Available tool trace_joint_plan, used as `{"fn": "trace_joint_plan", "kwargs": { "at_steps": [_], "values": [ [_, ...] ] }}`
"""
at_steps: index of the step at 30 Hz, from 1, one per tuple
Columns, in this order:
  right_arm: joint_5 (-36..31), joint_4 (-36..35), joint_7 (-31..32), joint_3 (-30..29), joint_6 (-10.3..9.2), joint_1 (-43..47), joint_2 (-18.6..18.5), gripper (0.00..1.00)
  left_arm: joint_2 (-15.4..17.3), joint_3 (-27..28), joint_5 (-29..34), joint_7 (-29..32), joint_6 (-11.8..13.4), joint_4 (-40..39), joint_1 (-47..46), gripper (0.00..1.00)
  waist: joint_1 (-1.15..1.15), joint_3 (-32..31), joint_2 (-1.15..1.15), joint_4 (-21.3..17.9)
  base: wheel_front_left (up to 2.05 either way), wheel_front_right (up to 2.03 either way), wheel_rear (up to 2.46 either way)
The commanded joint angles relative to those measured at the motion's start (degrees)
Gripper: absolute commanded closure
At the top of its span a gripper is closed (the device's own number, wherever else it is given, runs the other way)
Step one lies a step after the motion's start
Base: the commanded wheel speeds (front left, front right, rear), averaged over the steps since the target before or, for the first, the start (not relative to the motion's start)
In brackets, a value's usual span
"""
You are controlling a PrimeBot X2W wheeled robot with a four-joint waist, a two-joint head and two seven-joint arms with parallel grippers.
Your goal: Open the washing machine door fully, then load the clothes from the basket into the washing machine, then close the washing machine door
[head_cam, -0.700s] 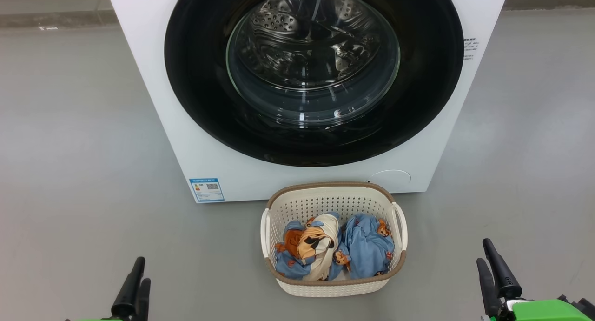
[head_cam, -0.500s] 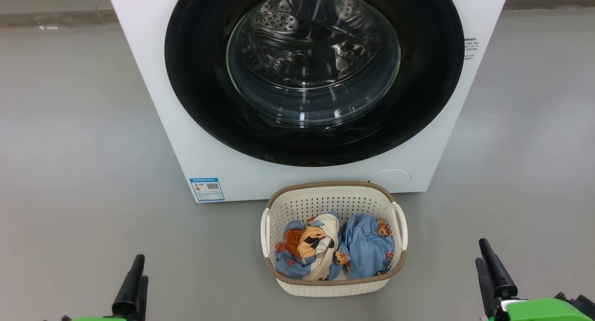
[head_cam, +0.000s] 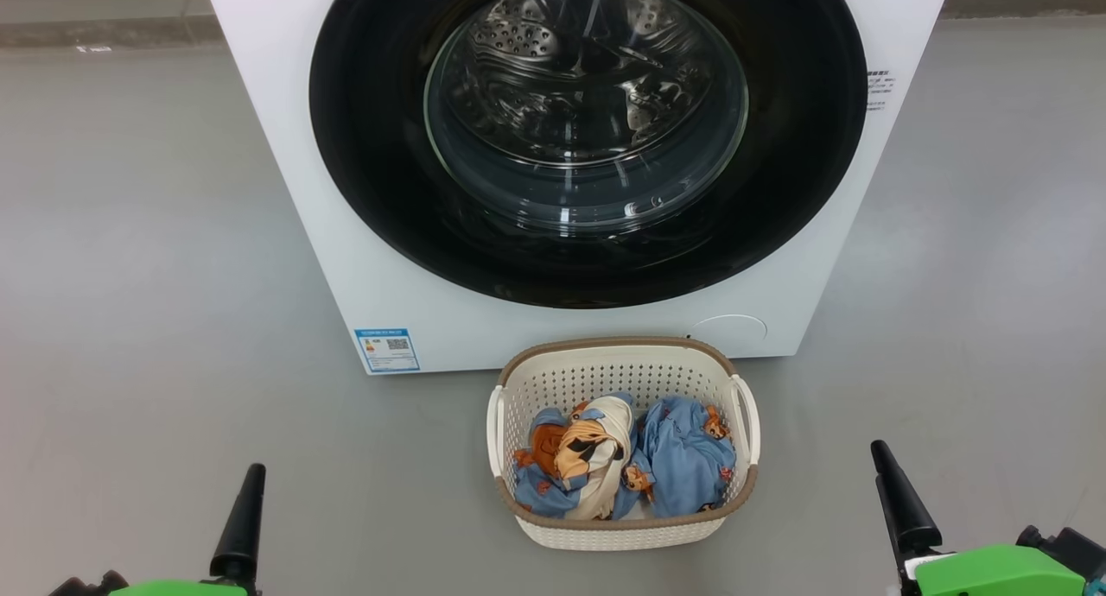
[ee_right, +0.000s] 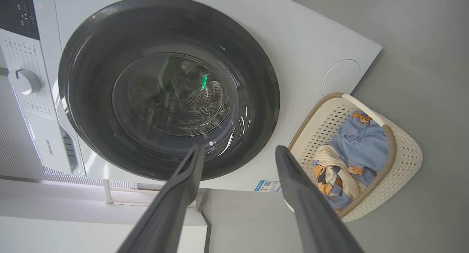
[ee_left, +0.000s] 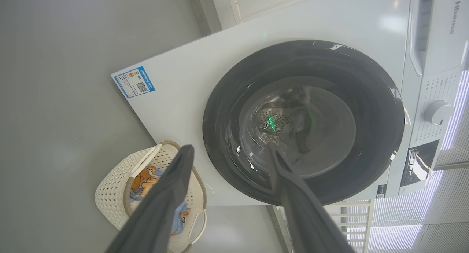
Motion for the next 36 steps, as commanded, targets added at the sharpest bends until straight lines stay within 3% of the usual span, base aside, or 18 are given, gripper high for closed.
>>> {"fn": "trace_joint_plan", "kwargs": {
  "at_steps": [1, 36],
  "values": [
    [-1.98, -1.34, -0.91, 0.96, 0.03, -2.52, -0.80, 0.00, 1.25, 0.30, 2.11, -0.83, -0.11, -2.01, -1.22, 0.00, 0.00, 0.01, 0.00, 0.05, 0.00, 0.00, 0.00],
    [-26.07, -1.02, -6.77, 5.07, 0.06, -3.11, -3.44, 0.00, 3.40, -1.48, 27.49, -6.74, -0.16, -4.72, -0.33, 0.00, -0.01, 0.13, 0.00, 0.62, 0.00, 0.00, 0.00]
  ]
}}
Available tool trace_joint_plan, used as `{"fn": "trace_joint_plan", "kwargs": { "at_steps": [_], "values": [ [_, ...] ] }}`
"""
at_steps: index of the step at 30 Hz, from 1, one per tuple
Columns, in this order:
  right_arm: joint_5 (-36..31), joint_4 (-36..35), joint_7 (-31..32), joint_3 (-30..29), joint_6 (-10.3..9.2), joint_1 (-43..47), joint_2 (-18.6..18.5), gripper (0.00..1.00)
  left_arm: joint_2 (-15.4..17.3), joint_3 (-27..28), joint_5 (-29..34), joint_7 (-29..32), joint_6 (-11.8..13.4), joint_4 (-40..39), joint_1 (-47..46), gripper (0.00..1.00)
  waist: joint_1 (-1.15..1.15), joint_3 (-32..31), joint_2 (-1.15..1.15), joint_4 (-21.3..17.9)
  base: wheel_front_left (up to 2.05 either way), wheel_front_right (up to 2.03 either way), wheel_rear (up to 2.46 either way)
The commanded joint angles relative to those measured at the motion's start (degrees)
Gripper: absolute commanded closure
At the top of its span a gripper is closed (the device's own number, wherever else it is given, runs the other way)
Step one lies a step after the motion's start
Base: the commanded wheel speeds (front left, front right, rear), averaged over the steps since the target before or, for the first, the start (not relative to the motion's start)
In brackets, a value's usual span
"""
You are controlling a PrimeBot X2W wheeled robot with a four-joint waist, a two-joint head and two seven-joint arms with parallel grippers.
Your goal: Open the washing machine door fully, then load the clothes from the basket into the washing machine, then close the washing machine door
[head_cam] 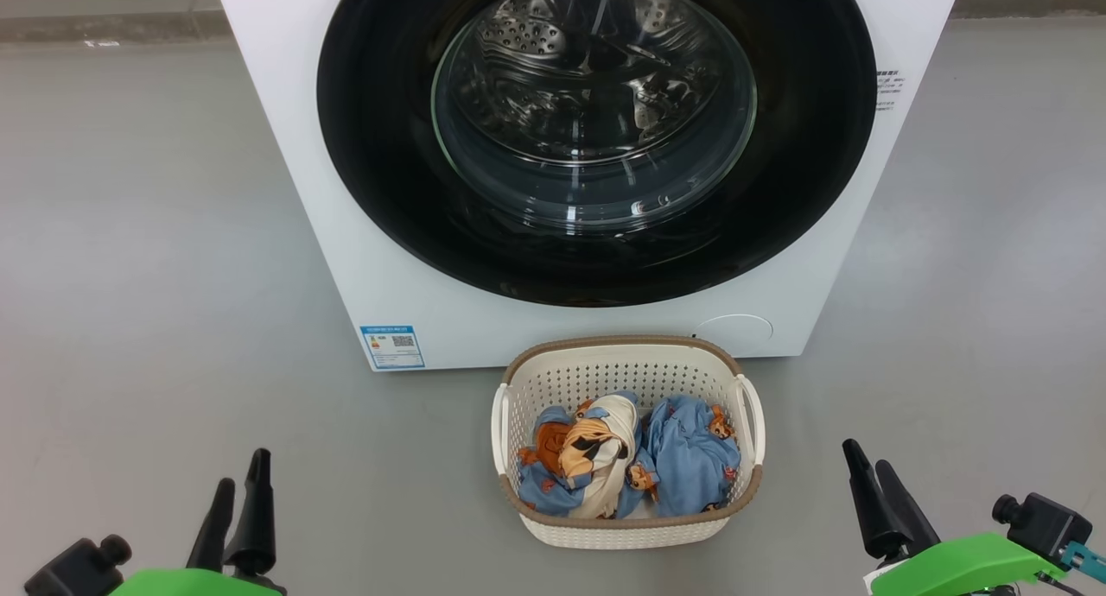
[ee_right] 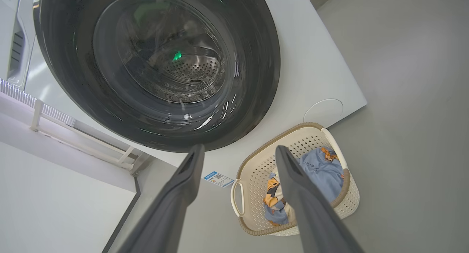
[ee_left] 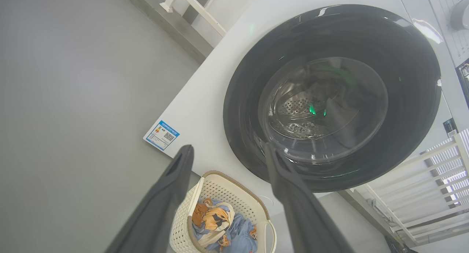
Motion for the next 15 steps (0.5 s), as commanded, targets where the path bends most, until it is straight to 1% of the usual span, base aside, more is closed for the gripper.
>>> {"fn": "trace_joint_plan", "kwargs": {
  "at_steps": [1, 15],
  "values": [
    [-2.32, -1.42, -0.93, 1.01, 0.06, -2.30, -1.05, 0.00, 1.43, 0.92, 2.50, -0.99, -0.10, -2.01, -0.55, 0.00, 0.00, 0.00, 0.00, 0.02, 0.00, 0.00, 0.00],
    [-10.04, -1.48, -3.10, 2.21, 0.07, -2.19, -1.83, 0.00, 2.13, 0.25, 10.67, -3.18, -0.12, -3.08, -0.02, 0.00, 0.00, -0.01, 0.00, 0.08, 0.00, 0.00, 0.00]
  ]
}}
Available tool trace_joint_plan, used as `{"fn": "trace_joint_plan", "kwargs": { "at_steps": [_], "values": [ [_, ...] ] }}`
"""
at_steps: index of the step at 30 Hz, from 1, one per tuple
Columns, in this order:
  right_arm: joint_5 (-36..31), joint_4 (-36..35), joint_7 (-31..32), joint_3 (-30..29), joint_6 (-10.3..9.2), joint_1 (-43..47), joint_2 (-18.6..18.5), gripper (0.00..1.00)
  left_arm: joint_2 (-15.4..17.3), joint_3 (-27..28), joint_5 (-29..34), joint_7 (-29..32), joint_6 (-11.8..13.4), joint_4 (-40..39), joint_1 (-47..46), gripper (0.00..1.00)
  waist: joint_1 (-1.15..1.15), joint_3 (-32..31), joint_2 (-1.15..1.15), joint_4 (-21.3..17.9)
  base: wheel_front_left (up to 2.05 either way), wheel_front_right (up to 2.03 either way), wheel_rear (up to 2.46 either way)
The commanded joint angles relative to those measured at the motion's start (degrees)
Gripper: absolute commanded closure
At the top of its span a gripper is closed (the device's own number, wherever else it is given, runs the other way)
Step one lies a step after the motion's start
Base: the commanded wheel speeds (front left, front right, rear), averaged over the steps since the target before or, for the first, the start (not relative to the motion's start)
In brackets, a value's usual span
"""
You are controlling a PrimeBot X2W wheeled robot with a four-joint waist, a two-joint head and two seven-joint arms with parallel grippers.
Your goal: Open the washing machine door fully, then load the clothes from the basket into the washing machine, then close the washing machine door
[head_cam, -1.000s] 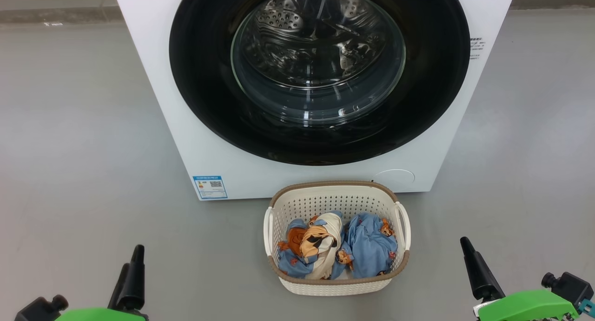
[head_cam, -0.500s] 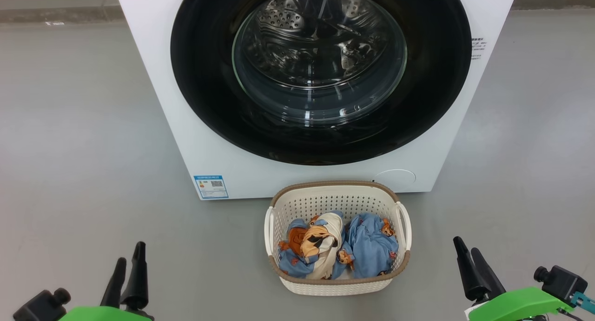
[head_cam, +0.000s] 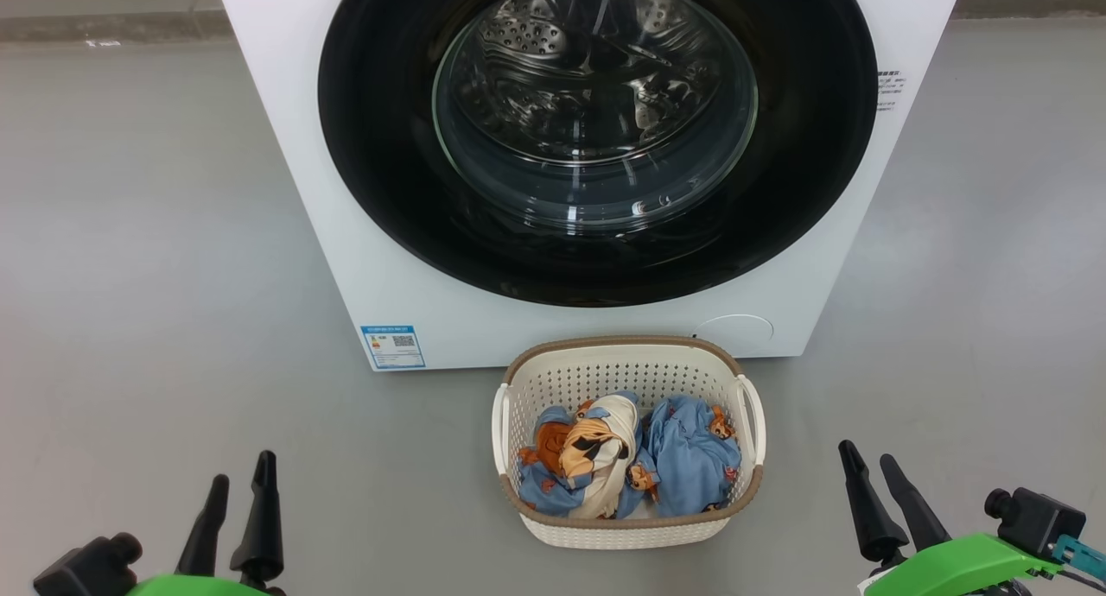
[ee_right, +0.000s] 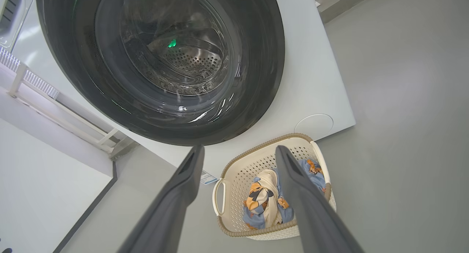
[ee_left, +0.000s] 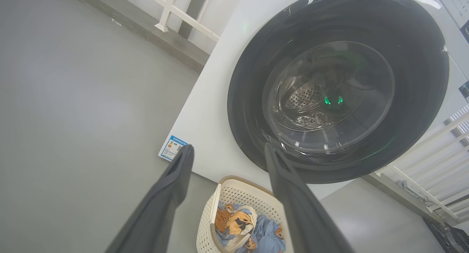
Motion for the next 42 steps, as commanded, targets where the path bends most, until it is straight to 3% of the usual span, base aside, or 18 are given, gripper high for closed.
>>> {"fn": "trace_joint_plan", "kwargs": {
  "at_steps": [1, 42],
  "values": [
    [-1.99, -1.46, -1.00, 1.35, 0.07, -2.17, -0.81, 0.00, 1.48, 1.16, 1.87, -0.82, -0.11, -1.87, -0.95, 0.00, 0.00, 0.01, 0.00, 0.00, 0.00, 0.00, 0.00],
    [-25.01, -3.11, -7.47, 0.01, 0.10, 0.54, -2.14, 0.00, 3.94, 0.35, 23.90, -7.34, -0.17, -2.89, 0.36, 0.00, 0.00, 0.96, 0.00, -0.94, 0.00, 0.00, 0.00]
  ]
}}
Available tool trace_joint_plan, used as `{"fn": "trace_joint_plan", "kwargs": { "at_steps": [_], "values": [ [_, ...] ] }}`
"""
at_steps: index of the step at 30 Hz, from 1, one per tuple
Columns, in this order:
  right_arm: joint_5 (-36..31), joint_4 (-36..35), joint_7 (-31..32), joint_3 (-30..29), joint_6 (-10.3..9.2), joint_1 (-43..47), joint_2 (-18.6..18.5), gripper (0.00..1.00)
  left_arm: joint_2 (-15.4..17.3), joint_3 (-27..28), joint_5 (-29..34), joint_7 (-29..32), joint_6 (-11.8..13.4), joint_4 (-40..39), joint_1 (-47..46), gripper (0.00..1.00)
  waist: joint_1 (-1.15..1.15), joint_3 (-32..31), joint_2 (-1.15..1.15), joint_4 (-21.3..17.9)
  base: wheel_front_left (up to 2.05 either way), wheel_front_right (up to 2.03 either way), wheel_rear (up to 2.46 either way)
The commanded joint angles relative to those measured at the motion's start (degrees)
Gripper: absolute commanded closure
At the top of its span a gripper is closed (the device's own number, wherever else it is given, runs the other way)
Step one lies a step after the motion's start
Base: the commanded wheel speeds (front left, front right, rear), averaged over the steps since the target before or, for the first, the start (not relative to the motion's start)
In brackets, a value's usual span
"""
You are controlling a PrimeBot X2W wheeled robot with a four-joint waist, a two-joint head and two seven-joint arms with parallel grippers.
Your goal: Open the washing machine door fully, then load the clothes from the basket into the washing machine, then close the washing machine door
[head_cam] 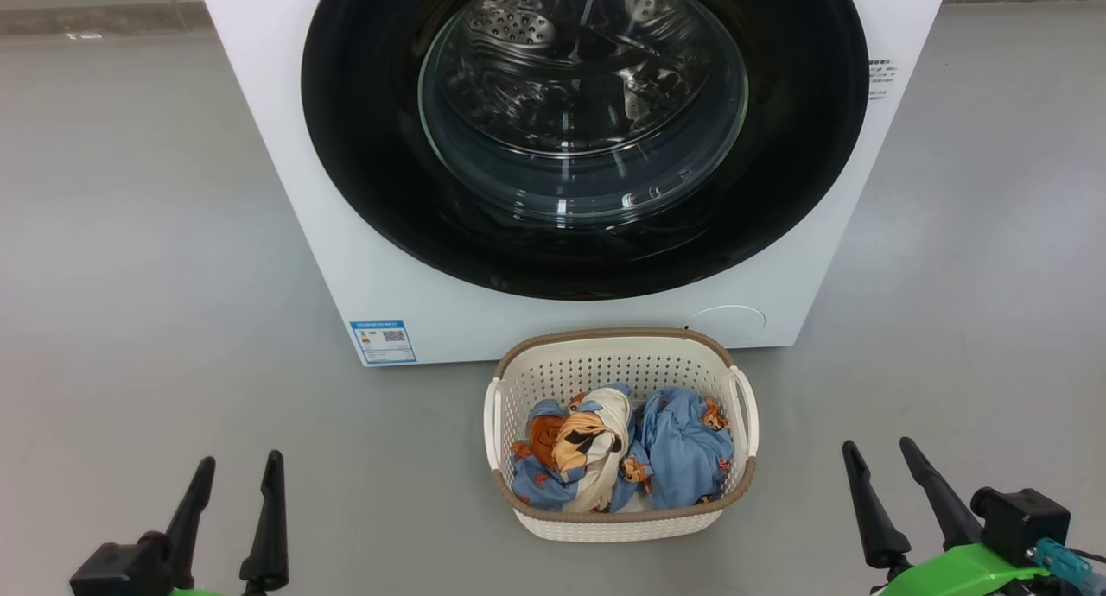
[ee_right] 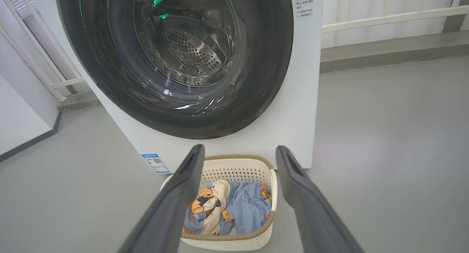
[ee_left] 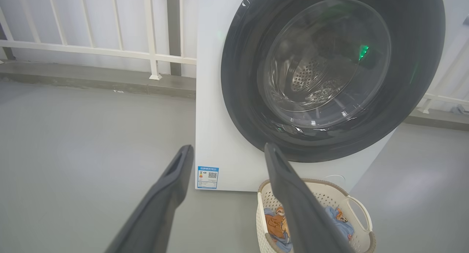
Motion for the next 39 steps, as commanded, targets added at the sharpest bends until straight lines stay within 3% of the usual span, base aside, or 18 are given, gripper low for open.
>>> {"fn": "trace_joint_plan", "kwargs": {
  "at_steps": [1, 15, 22, 39],
  "values": [
    [-0.71, -1.50, -0.70, 0.87, 0.10, -0.14, -0.80, 0.00, 1.25, 1.89, 0.71, -0.78, -0.14, -1.10, -0.77, 0.00, -0.01, 0.03, 0.00, 0.00, 0.00, 0.00, 0.00],
    [-1.24, -1.87, -0.70, -1.83, 0.10, 1.19, 0.25, 0.00, 1.44, 1.71, -0.20, -0.78, -0.14, 1.00, -1.46, 0.00, -0.01, 0.91, 0.00, -0.24, 0.00, 0.00, 0.00],
    [-1.54, -2.01, -0.70, -2.22, 0.10, 1.16, 0.49, 0.00, 2.15, 0.90, 2.61, -0.78, -0.14, -0.25, -1.58, 0.00, -0.01, 0.87, 0.00, -0.16, 0.31, 0.17, -0.48],
    [-1.36, -1.77, -0.70, -1.87, 0.10, 0.88, 0.55, 0.00, 1.89, 0.83, 2.96, -0.78, -0.14, 0.21, -1.49, 0.00, -0.01, 0.47, 0.00, -0.02, 1.04, 1.04, -2.08]
  ]
}}
